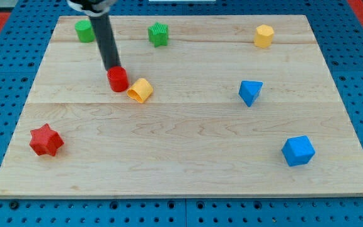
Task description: Place the red star bottom to the red circle
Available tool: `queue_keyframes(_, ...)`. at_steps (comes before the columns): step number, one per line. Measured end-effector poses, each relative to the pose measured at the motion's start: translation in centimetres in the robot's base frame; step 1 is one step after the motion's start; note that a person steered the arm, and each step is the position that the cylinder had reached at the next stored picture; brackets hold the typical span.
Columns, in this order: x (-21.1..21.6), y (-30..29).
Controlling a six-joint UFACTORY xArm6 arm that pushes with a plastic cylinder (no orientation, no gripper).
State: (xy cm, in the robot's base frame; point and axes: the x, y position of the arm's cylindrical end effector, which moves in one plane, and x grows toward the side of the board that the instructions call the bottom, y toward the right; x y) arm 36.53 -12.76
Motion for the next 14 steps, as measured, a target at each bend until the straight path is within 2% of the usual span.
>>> queue_keyframes(1,0.6,-5.3)
queue_keyframes(2,3.2,-14.1)
queue_keyframes(3,11.4,-15.3)
queue_keyframes(4,14.4,-13.5)
queue_keyframes(6,14.3,-7.6)
queue_keyframes(8,20.8,-14.6)
queue_keyframes(9,22.5,-11.0)
queue_keyframes(11,18.3,-5.5)
queue_keyframes(13,17.3,-3.5)
queue_keyframes(14,18.9,-3.4)
